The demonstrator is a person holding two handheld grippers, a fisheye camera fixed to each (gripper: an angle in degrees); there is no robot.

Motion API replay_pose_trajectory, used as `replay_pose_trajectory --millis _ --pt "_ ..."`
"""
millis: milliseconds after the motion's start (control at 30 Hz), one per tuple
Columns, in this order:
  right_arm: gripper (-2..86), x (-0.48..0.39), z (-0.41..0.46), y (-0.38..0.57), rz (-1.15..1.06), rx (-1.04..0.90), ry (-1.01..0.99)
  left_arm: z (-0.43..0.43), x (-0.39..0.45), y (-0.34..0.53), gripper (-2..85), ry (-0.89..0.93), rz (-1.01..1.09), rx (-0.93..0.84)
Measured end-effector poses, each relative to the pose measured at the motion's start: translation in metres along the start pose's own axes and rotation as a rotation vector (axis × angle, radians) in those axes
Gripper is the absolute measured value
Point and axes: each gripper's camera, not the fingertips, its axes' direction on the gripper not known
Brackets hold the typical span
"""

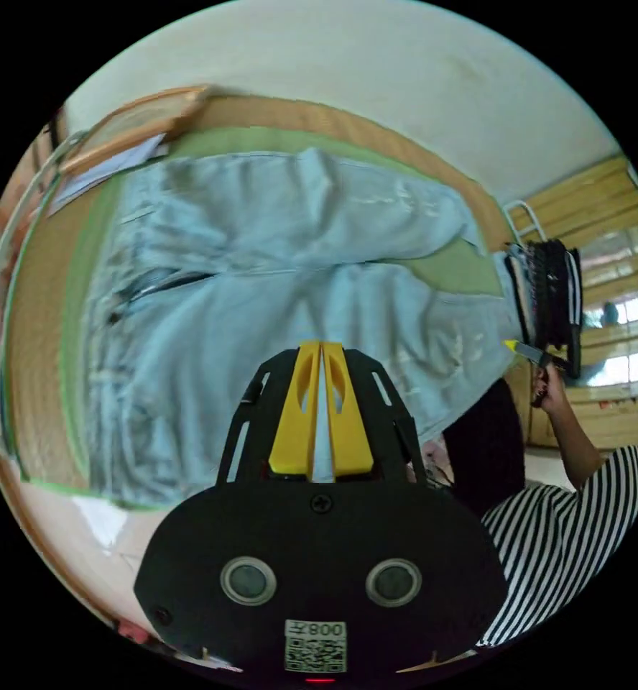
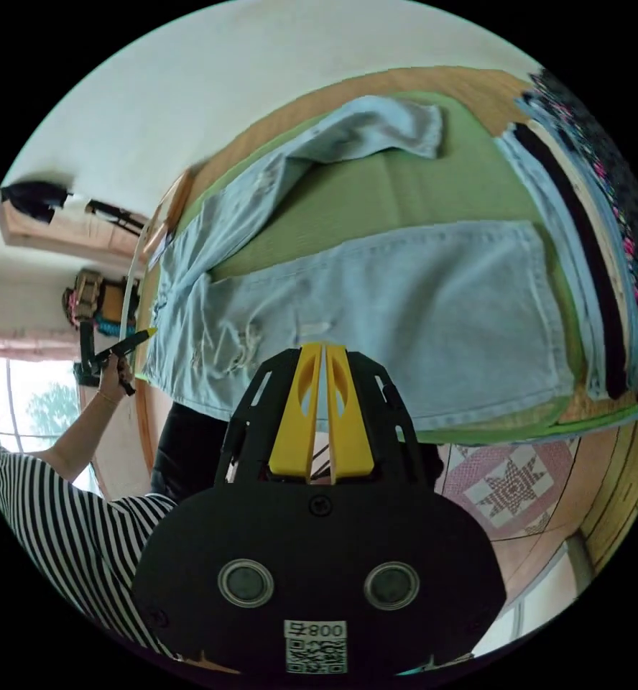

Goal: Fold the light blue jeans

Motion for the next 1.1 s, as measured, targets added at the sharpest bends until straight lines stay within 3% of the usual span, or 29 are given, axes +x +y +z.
replay_pose_trajectory --millis 167,400,600,733,900,1100 --pt "4.5 0.044 -0.009 -0.050 0.024 0.097 0.036 0.066 0.073 -0.068 3.4 0.137 0.145 -0.047" --pt "9.0 0.078 -0.006 -0.193 0.009 0.164 0.172 0.122 0.142 -0.137 5.8 -0.091 0.358 -0.106" --pt "7.8 0.112 0.043 -0.293 0.018 0.035 0.325 0.161 0.130 -0.159 3.2 -0.173 0.371 -0.175" --pt "5.7 0.130 0.054 -0.310 -0.046 -0.004 0.344 0.162 0.113 -0.158 1.3 -0.063 0.340 -0.195" --pt "3.5 0.154 0.046 -0.331 -0.098 -0.073 0.597 0.160 0.102 -0.146 0.5 0.003 0.357 -0.215" --pt "2.0 0.201 0.046 -0.355 -0.026 -0.136 0.539 0.153 0.096 -0.134 0.4 0.001 0.375 -0.221"
